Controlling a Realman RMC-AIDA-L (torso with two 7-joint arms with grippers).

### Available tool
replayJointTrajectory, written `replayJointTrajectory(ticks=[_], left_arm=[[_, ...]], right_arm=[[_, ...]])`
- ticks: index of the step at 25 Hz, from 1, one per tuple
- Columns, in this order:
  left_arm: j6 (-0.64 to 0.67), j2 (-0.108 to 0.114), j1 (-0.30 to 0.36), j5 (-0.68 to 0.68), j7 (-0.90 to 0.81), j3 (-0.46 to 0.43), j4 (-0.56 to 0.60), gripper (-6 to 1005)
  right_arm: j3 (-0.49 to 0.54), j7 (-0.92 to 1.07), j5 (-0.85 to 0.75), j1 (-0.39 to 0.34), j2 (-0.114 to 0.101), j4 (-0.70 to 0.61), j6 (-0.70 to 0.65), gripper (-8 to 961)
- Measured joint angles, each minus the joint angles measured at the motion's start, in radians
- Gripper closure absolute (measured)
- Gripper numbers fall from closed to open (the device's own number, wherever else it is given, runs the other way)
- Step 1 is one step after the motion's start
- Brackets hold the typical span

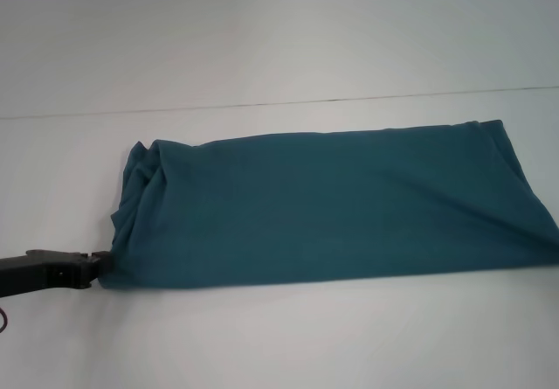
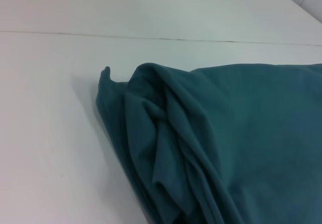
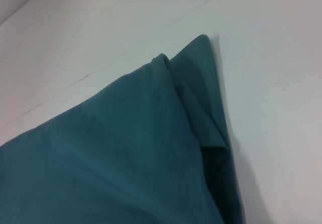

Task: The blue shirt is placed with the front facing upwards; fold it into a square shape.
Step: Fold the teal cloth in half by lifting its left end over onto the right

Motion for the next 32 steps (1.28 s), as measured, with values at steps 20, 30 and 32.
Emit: replayJointTrajectory(ticks=[20,30,32], left_arm=[[0.065,0.010,-0.006,-0.014,-0.055,-0.013,0.040,846],[0.100,0.013,0.009,-0.020,-0.212,-0.079,0.062,447],[0.124,0.011,0.015,-0.020,-0.244,-0.081,0.064,353]], right_arm=[[0.003,-0.073,0.087,-0.005,-0.002,-0.031,-0.061,607],[0.005,-0.103,0.130,-0.002,-0.002,-0.043,-0.090,222],[0.005,-0.100,0.130,0.002,-0.005,-0.043,-0.091,145]])
